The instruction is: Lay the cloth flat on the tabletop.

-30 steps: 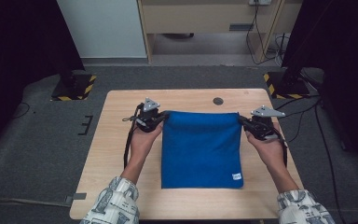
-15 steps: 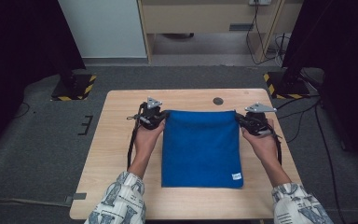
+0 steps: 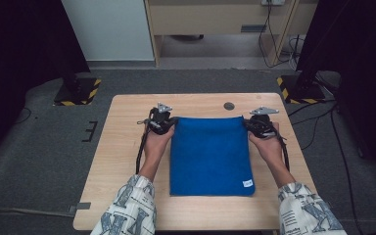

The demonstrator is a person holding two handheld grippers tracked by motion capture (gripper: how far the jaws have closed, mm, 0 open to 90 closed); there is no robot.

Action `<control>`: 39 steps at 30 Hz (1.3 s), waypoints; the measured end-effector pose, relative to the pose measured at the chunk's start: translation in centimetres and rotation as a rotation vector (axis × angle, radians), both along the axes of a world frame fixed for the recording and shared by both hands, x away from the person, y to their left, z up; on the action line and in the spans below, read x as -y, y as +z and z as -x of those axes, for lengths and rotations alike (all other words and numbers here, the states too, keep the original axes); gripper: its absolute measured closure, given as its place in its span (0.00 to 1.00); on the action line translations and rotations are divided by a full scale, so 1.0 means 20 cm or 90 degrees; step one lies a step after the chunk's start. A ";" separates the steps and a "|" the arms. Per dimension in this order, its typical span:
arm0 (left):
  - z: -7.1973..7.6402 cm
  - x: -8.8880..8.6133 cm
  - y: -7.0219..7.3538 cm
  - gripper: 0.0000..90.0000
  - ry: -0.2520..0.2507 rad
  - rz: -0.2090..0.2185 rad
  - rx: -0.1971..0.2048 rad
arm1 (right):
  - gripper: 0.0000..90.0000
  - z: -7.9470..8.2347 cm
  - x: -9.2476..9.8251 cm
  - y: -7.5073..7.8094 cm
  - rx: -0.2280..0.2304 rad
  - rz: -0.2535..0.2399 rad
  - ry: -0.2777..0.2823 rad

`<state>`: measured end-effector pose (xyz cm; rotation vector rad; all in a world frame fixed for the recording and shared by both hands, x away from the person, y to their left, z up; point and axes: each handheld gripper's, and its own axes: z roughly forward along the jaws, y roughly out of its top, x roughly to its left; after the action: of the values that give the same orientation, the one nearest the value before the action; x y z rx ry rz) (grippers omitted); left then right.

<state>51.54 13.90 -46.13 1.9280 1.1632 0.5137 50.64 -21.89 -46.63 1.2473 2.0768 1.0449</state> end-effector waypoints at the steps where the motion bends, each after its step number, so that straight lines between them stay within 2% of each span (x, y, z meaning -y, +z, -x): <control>1: -0.01 0.00 -0.01 0.95 -0.001 -0.001 -0.003 | 0.98 -0.01 0.01 -0.01 -0.005 -0.011 -0.005; 5: -0.05 0.02 -0.05 0.95 0.001 0.003 -0.014 | 0.98 -0.04 0.03 -0.06 -0.019 -0.013 -0.011; 15: -0.10 0.06 -0.13 0.95 -0.002 -0.012 -0.036 | 0.98 -0.08 0.05 -0.13 -0.038 -0.007 -0.014; 27: -0.14 0.06 -0.16 0.95 -0.001 -0.022 -0.048 | 0.97 -0.14 0.03 -0.16 -0.051 0.003 -0.013; 32: -0.14 0.06 -0.17 0.93 -0.005 -0.023 -0.056 | 0.94 -0.15 0.04 -0.17 -0.055 0.000 -0.024; 35: -0.15 0.06 -0.18 0.86 -0.002 -0.022 -0.061 | 0.89 -0.15 0.06 -0.17 -0.055 -0.010 -0.034; 39: -0.17 0.06 -0.18 0.63 0.005 -0.019 -0.051 | 0.76 -0.16 0.08 -0.17 -0.047 -0.021 -0.046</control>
<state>54.95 12.78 -49.70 1.9865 1.2207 0.4638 53.79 -23.58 -49.94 1.3864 2.0589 1.0197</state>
